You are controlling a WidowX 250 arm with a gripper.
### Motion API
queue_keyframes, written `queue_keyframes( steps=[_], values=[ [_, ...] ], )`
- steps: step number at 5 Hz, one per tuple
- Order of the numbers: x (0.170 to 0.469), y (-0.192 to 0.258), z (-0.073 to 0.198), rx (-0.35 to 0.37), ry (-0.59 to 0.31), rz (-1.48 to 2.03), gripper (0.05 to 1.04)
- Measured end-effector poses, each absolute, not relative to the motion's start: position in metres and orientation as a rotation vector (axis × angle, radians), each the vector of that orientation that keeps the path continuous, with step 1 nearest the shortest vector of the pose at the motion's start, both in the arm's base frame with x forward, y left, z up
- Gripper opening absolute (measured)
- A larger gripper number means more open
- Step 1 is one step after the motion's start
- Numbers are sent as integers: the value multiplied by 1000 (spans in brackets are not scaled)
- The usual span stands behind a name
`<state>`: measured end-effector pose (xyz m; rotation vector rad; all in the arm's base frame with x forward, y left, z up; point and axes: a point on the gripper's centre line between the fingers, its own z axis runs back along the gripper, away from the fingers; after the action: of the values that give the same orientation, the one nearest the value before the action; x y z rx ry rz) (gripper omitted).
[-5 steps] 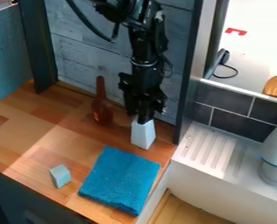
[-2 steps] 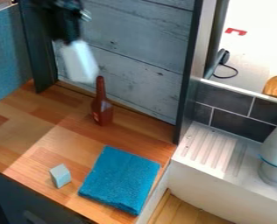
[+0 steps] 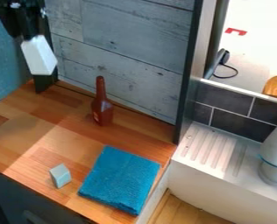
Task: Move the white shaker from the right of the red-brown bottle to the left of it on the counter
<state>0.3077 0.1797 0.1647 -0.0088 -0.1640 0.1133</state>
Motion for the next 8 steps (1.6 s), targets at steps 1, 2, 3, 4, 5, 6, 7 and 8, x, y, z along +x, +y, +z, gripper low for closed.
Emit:
queue_keyframes(
  steps=[1, 2, 3, 4, 5, 6, 7, 8],
  values=[
    [311, 192, 139, 38, -170, 93, 474],
    [312, 207, 114, 44, -165, 116, 474],
    [311, 212, 89, 34, -135, 124, 474],
    [306, 211, 64, 43, -110, 124, 474],
    [303, 210, 50, 50, -105, 117, 474],
    [304, 204, 43, 55, -100, 97, 542],
    [305, 196, 43, 44, -78, 85, 885],
    [309, 189, 51, 19, -76, 97, 1007]
  ],
)
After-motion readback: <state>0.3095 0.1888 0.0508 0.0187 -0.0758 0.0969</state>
